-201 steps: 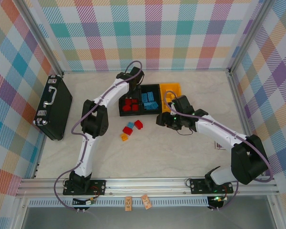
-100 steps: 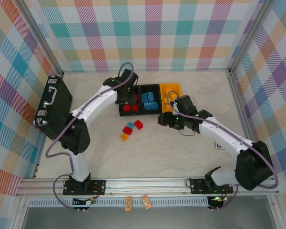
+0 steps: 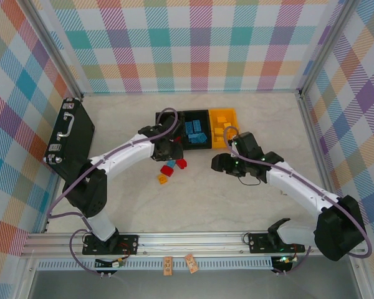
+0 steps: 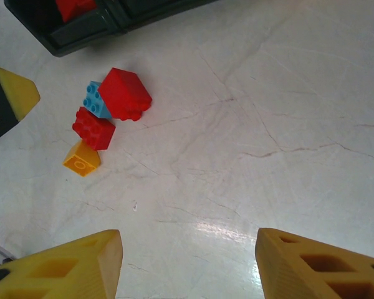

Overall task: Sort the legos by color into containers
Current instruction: Pick up the lego from the center of the table.

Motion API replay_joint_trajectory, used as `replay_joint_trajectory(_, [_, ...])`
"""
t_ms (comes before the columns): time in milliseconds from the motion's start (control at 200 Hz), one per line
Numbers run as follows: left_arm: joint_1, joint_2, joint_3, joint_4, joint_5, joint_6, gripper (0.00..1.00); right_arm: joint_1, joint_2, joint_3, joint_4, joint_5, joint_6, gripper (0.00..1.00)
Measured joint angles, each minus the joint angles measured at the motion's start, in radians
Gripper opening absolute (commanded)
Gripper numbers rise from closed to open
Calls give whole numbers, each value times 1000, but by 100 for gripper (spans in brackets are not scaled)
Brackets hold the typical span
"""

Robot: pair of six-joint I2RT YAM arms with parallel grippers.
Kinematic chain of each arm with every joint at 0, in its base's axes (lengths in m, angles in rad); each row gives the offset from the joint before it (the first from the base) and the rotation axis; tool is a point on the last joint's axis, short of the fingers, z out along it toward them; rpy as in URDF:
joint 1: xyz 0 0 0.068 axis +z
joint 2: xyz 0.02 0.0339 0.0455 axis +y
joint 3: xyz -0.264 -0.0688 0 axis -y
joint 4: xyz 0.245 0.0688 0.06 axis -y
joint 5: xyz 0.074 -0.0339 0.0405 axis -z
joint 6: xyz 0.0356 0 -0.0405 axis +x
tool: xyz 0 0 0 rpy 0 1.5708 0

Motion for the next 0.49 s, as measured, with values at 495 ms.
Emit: replay_joint_trajectory(495, [-43, 137, -27, 117, 27, -227, 66, 0, -24, -13, -3, 11, 2, 59])
